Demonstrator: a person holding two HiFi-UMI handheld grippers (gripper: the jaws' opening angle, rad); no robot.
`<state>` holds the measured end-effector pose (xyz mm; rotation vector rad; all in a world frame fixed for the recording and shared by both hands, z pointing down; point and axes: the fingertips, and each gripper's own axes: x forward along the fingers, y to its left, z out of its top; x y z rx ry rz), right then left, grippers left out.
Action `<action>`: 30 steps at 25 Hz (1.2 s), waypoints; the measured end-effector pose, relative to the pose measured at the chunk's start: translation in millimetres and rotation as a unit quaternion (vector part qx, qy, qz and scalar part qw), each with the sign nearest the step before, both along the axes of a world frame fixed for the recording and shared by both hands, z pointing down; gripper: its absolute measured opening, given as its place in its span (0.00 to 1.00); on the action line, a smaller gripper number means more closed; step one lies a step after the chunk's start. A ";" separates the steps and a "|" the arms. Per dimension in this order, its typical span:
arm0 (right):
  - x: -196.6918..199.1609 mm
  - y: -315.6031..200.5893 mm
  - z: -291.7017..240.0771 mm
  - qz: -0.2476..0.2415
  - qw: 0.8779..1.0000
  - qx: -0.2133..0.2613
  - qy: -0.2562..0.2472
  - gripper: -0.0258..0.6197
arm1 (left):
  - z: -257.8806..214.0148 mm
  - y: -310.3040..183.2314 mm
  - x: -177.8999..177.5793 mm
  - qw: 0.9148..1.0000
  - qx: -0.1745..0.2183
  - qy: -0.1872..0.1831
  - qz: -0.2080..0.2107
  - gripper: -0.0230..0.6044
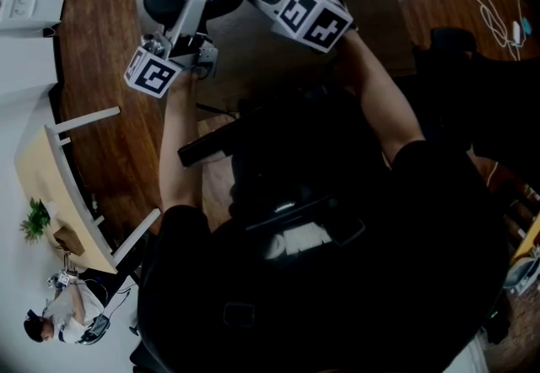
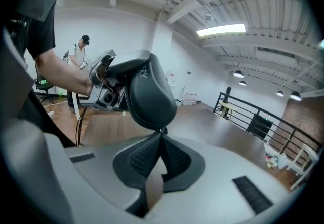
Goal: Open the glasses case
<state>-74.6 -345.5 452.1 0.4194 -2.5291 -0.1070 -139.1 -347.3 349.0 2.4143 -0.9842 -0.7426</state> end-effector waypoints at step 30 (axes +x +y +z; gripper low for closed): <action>-13.0 16.5 19.4 -0.048 0.989 0.107 0.085 0.07 | 44.6 10.9 9.5 0.951 -0.125 -0.067 0.274 0.48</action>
